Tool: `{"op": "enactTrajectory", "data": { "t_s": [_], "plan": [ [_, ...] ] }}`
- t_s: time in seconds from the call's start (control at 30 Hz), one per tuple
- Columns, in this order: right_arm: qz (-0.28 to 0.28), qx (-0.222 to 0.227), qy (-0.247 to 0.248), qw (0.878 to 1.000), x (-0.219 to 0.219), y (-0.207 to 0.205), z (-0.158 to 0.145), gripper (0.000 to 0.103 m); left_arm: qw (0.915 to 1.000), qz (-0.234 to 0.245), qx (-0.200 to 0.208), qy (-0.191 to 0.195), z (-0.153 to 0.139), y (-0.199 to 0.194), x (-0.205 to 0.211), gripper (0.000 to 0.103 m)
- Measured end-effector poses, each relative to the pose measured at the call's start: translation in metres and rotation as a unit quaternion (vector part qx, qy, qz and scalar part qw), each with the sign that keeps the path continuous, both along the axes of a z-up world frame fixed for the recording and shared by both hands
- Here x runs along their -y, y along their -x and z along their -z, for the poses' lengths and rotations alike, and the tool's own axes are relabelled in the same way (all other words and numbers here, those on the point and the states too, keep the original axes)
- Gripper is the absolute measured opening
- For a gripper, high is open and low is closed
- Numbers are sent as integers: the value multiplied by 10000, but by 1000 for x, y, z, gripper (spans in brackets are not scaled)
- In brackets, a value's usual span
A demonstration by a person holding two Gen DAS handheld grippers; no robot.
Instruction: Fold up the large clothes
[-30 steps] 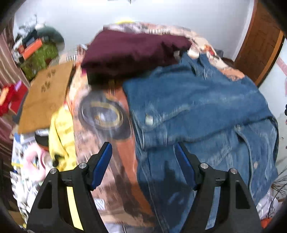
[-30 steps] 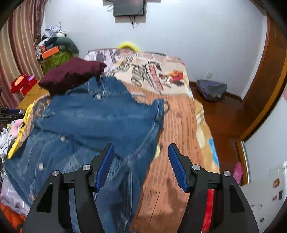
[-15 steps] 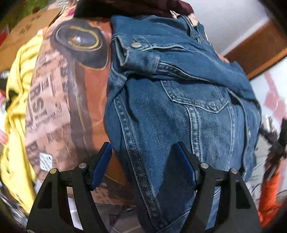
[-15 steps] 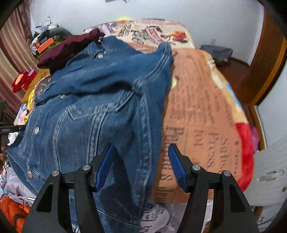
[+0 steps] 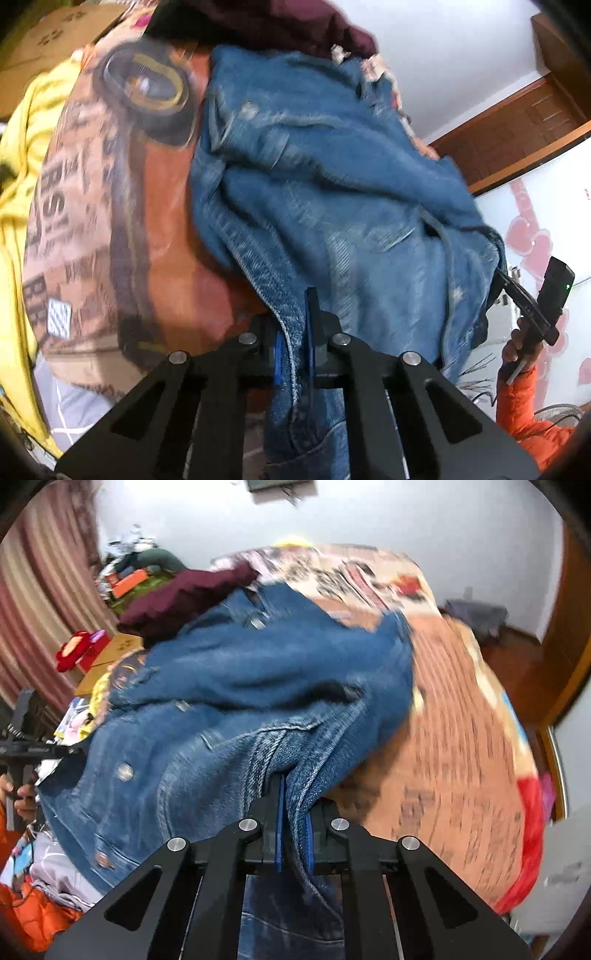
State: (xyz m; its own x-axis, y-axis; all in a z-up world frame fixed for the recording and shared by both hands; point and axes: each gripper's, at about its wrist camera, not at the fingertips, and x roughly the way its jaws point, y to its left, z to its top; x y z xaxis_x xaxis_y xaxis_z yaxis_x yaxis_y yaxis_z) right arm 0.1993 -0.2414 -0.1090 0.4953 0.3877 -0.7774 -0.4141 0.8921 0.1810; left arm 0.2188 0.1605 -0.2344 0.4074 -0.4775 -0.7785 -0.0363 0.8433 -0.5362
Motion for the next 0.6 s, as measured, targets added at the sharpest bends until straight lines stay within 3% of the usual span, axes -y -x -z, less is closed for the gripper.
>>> {"op": "enactTrajectory", "data": {
  "t_s": [0.2,0.33,0.5,0.6],
  "plan": [
    [-147,724,-70,9972,-11,-25,-44,7,9951,-78,980,-112,-69,-29,3,5],
    [160,810,-233,9963,-4,-58,-48,7,9883,-598,1350,-374,-92,-58,-19,5],
    [587,356,-95,9976,5,-102,-6,8,9894,-917,943,-621,-53,-89,-35,5],
    [614,71,-133,9980,6,-116,21,8,9895,-841,478,-1075,-13,-100,-26,6]
  ]
}}
